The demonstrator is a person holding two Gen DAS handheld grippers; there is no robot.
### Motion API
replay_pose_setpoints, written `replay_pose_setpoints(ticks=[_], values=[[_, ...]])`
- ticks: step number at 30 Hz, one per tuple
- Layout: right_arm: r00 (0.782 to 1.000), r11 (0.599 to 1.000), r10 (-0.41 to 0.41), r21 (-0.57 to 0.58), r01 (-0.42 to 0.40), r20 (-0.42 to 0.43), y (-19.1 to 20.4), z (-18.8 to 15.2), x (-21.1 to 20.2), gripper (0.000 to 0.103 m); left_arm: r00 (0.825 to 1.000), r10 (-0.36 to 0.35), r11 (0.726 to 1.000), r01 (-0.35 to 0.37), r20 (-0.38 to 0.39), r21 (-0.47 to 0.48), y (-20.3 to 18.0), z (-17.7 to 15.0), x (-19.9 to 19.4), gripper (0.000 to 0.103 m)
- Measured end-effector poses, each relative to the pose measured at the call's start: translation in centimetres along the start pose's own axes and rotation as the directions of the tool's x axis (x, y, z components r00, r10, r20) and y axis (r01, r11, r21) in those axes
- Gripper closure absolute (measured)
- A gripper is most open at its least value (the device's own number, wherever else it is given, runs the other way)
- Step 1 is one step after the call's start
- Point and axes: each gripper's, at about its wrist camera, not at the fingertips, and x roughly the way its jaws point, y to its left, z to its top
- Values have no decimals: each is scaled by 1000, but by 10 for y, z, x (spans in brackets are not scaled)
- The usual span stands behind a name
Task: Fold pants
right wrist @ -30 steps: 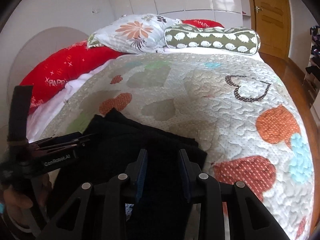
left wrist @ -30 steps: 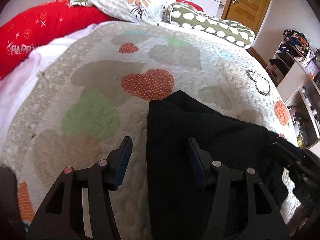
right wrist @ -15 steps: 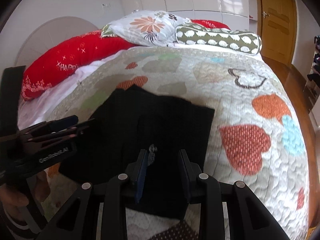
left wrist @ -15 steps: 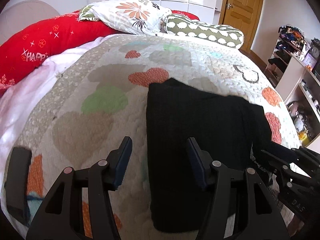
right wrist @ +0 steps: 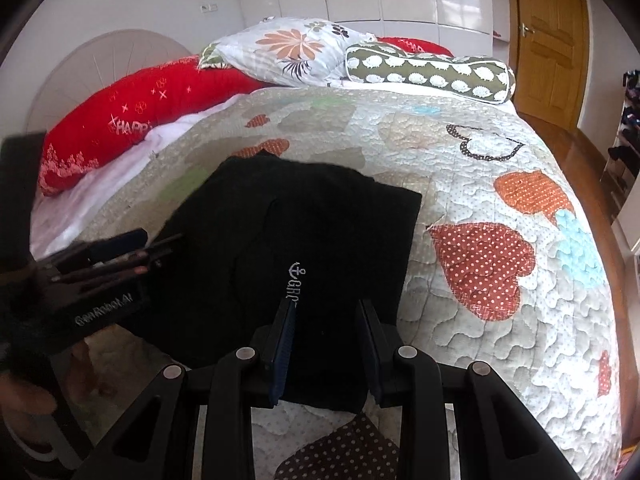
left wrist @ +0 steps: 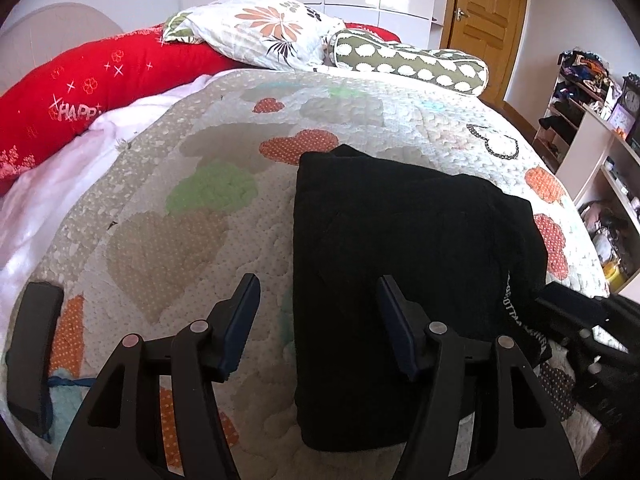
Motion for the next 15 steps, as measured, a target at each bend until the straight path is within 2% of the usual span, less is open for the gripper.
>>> replay_pose_setpoints(ticks=[2, 6, 15], values=[[1000, 1000, 19, 20, -19, 16, -1, 3, -8, 74, 1000, 2, 1000, -2, 3, 0, 0, 0, -3, 43], [1000, 1000, -5, 18, 4, 28, 0, 6, -12, 74, 1000, -5, 1000, 5, 5, -8, -1, -1, -8, 43], [1000, 1000, -6, 23, 6, -3, -2, -12, -2, 72, 1000, -5, 1000, 5, 4, -17, -5, -10, -10, 43]])
